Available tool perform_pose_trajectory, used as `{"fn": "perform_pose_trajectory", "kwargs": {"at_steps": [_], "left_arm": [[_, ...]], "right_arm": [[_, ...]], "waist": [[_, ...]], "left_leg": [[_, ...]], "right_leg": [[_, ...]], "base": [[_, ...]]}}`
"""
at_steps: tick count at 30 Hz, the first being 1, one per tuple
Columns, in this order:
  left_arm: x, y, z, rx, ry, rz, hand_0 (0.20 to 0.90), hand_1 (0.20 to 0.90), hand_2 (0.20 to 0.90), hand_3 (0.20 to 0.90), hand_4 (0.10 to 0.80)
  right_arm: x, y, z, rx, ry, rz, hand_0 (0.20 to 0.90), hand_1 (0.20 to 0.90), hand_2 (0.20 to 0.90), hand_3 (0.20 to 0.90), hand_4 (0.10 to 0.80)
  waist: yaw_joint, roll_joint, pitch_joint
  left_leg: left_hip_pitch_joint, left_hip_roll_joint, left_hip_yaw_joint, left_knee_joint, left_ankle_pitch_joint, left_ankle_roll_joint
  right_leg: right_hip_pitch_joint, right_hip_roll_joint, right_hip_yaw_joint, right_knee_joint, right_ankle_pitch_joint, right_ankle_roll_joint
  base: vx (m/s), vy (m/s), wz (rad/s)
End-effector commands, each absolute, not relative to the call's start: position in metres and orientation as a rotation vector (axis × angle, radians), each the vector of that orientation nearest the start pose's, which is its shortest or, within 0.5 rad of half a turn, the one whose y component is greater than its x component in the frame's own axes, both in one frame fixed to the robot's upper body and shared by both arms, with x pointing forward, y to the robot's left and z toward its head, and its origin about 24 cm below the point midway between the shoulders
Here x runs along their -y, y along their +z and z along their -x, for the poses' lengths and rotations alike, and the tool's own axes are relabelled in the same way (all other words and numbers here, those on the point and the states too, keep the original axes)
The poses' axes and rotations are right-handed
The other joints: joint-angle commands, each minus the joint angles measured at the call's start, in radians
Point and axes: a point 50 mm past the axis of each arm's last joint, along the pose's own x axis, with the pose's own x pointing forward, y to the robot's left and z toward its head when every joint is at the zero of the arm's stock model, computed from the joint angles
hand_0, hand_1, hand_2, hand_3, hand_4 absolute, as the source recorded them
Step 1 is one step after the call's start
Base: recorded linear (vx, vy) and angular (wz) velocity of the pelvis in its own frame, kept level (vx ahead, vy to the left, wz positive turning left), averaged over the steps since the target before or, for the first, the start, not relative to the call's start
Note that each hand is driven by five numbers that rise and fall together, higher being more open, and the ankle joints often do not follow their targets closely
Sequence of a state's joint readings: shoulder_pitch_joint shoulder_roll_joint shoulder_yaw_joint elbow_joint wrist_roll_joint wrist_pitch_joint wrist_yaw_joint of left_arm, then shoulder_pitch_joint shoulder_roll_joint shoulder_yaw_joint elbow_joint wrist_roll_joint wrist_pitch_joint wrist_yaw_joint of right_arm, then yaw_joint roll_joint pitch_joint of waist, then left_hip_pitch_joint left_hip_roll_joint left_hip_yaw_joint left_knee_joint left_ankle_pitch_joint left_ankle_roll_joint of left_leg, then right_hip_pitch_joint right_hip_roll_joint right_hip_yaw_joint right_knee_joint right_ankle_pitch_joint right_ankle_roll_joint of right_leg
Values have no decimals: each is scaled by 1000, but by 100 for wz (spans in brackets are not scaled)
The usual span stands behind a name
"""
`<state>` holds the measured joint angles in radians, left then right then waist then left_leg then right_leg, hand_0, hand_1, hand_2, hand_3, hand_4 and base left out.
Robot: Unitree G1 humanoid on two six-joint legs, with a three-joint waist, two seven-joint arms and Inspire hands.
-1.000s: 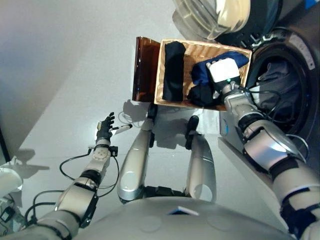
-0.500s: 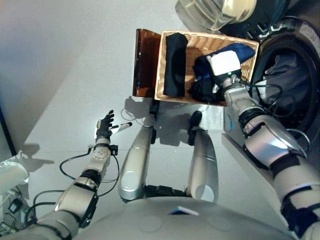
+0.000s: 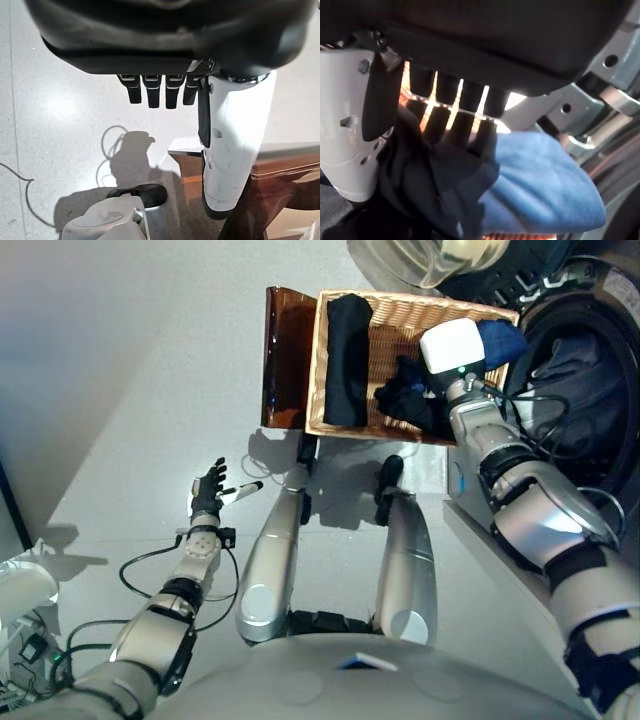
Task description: Pick up the clothes and place them into the washing machine
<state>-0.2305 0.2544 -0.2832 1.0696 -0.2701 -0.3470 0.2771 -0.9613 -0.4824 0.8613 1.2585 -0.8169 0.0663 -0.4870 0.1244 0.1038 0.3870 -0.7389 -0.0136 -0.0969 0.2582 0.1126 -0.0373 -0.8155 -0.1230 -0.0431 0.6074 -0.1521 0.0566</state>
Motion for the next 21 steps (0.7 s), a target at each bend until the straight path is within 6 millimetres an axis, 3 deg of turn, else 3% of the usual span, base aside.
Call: {"fn": "perform_pose_trajectory", "kwargs": {"at_steps": [1, 10, 21], "left_arm": [[-244, -82, -222, -451, 349, -242, 900, 900, 900, 900, 800], [-244, -84, -218, -461, 337, -263, 900, 900, 900, 900, 800], [-241, -86, -217, -481, 318, -273, 900, 900, 900, 900, 800]], "right_arm": [[232, 132, -397, 203, -195, 2053, 200, 200, 200, 200, 300], [230, 133, -396, 220, -237, 1982, 200, 200, 200, 200, 300], [228, 131, -393, 225, -333, 1681, 200, 200, 200, 200, 300]], "waist": [[5, 23, -39], [8, 19, -51], [4, 8, -88]], "left_leg": [[-65, -41, 11, 112, -92, -17], [-20, -37, 10, 79, -85, -15], [92, -42, 25, 18, -84, -3]], "right_leg": [[23, 36, -15, -119, 93, -38], [64, 39, -15, -142, 97, -35], [166, 29, 2, -210, 124, -23]], "base": [[0, 0, 0], [0, 0, 0], [34, 38, -5]]}}
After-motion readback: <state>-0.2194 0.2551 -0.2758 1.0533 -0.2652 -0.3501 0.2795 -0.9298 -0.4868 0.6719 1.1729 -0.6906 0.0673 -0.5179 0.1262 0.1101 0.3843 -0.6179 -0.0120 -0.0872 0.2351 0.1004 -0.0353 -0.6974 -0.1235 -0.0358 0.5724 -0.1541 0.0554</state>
